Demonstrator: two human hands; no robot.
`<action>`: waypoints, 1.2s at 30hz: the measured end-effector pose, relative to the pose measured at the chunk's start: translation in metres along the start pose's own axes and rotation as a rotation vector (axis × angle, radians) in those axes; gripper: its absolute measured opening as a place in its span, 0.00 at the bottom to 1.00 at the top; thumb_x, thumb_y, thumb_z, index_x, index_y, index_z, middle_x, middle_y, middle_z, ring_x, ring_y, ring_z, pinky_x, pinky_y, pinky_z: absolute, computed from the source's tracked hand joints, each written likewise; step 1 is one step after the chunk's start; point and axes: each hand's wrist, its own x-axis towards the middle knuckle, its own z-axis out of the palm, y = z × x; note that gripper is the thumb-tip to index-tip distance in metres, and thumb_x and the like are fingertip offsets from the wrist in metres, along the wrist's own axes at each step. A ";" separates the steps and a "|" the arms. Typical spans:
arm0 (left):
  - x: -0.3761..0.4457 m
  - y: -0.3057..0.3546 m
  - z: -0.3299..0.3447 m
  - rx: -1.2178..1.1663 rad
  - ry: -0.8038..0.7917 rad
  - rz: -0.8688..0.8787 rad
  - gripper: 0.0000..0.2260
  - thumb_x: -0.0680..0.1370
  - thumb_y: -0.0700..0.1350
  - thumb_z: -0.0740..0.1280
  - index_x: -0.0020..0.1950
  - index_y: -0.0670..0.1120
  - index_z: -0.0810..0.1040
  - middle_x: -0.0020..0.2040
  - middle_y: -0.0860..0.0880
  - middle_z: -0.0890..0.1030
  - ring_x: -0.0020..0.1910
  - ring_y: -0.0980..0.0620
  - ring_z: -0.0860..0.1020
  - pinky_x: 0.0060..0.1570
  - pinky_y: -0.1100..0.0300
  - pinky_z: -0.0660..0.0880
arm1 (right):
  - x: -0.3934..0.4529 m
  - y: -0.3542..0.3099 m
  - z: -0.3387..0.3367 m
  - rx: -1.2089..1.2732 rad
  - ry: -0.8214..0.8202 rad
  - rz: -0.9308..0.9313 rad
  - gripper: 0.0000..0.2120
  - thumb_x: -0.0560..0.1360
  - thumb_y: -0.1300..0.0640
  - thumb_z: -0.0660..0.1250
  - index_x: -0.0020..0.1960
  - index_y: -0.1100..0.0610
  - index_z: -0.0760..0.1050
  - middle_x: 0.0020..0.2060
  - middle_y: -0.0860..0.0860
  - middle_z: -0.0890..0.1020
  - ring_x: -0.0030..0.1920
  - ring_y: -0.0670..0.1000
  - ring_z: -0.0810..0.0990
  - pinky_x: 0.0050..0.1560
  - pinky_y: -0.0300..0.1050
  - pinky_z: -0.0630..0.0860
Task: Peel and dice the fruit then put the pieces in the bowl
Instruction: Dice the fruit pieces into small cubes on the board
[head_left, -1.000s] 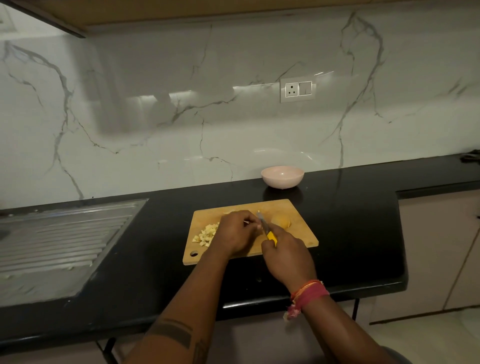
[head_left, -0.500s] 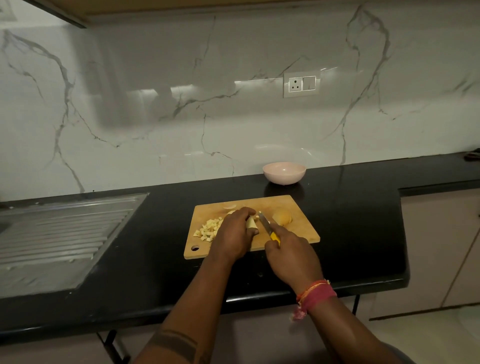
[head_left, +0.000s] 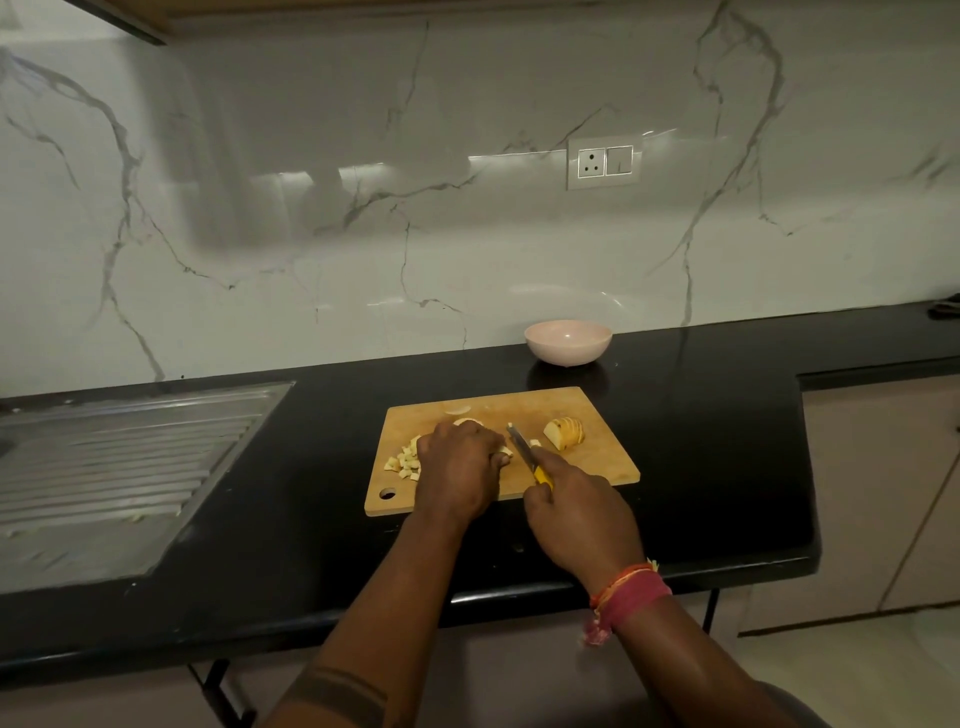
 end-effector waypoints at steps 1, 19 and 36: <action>0.000 0.000 0.000 -0.030 -0.005 0.007 0.10 0.82 0.52 0.67 0.61 0.57 0.82 0.62 0.55 0.81 0.64 0.48 0.71 0.63 0.47 0.64 | 0.000 0.000 0.000 -0.001 0.003 -0.001 0.25 0.81 0.50 0.58 0.77 0.40 0.63 0.33 0.45 0.76 0.33 0.44 0.75 0.28 0.39 0.66; 0.001 0.002 -0.004 -0.051 -0.030 -0.072 0.11 0.82 0.54 0.66 0.63 0.60 0.82 0.61 0.55 0.82 0.62 0.46 0.73 0.60 0.48 0.65 | -0.001 -0.018 0.020 -0.170 0.017 -0.017 0.27 0.81 0.49 0.57 0.79 0.46 0.59 0.37 0.46 0.75 0.39 0.48 0.78 0.40 0.45 0.76; 0.001 0.003 -0.003 -0.003 -0.006 -0.077 0.09 0.83 0.54 0.64 0.56 0.60 0.85 0.56 0.55 0.83 0.59 0.45 0.73 0.58 0.47 0.66 | 0.003 -0.014 0.019 -0.292 -0.030 -0.102 0.23 0.81 0.50 0.56 0.76 0.50 0.63 0.40 0.50 0.80 0.39 0.51 0.79 0.37 0.46 0.74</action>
